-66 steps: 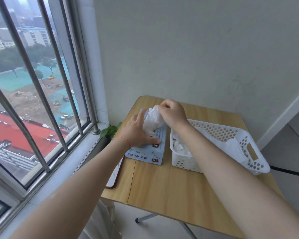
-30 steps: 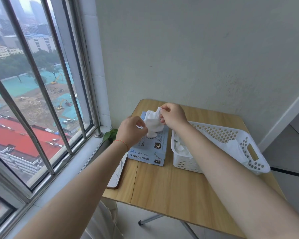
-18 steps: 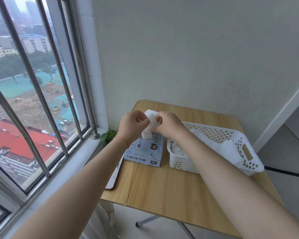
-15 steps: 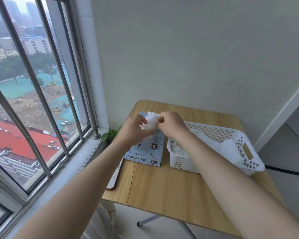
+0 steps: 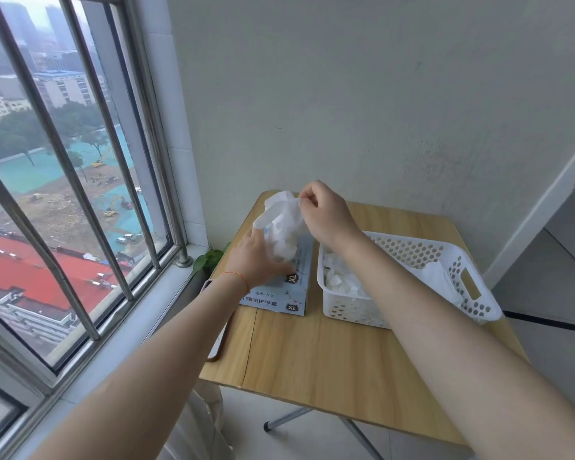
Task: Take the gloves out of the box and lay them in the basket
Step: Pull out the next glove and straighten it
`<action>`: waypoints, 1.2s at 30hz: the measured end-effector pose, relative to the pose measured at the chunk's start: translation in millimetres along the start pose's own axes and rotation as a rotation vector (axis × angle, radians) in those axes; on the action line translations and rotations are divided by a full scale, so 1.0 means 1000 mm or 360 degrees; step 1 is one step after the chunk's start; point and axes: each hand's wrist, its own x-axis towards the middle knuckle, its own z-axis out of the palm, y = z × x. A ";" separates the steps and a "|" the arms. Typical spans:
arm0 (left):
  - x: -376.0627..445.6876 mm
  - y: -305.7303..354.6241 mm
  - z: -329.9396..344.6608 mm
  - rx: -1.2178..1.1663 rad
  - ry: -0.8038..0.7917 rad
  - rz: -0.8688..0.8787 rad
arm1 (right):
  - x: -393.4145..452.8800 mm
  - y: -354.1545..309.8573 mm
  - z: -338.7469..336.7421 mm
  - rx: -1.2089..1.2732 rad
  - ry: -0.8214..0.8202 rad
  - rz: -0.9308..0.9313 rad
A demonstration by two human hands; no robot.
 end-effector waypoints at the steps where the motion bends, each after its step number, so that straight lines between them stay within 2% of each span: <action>1: 0.000 0.001 -0.001 -0.0032 0.0013 -0.0007 | 0.000 -0.002 -0.002 0.0041 0.0002 0.0004; 5: 0.005 -0.001 -0.017 -0.0421 -0.0048 -0.0025 | 0.000 0.002 -0.007 -0.0141 -0.0191 0.0019; 7: 0.006 -0.003 -0.029 -0.0431 -0.0103 -0.0109 | -0.002 0.008 -0.005 -0.0193 -0.0273 0.0053; 8: 0.006 -0.004 -0.035 -0.0421 -0.0045 -0.0143 | -0.003 0.011 -0.003 -0.0208 -0.0302 0.0059; 10: 0.005 0.000 -0.044 -0.0458 0.0267 -0.0143 | -0.004 0.017 0.001 -0.0251 -0.0356 0.0058; 12: 0.005 0.008 -0.052 -0.0594 0.0525 -0.0030 | -0.005 0.021 0.005 -0.0290 -0.0399 0.0072; 14: 0.010 0.018 -0.054 -0.0678 0.0395 0.0113 | -0.004 0.021 0.006 -0.0291 -0.0425 0.0080; 17: 0.019 0.021 -0.045 -0.0380 -0.0018 0.0235 | -0.007 0.017 0.001 -0.0108 -0.0502 0.0129; 18: 0.021 0.020 -0.041 -0.0277 -0.0063 0.0226 | -0.009 0.016 -0.002 -0.0045 -0.0543 0.0153; 20: 0.023 0.022 -0.037 -0.0314 -0.0069 0.0109 | -0.011 0.018 -0.004 -0.0189 -0.0557 0.0126; 24: 0.029 0.021 -0.036 -0.0766 0.0108 -0.0175 | -0.004 0.029 -0.001 -0.0602 -0.0290 0.0028; 26: 0.034 0.018 -0.038 -0.0785 0.0264 -0.0265 | 0.000 0.030 -0.005 -0.0492 -0.0111 0.0090; 29: 0.037 0.016 -0.041 -0.0681 0.0357 -0.0337 | 0.004 0.028 -0.015 -0.0226 0.0208 0.0164; 33: 0.035 0.016 -0.036 -0.0590 0.0351 -0.0241 | 0.011 0.023 -0.022 0.0094 0.0408 0.0217; 36: 0.026 0.019 -0.027 -0.0394 0.0290 0.0088 | 0.015 0.021 -0.024 0.0158 0.0435 0.0193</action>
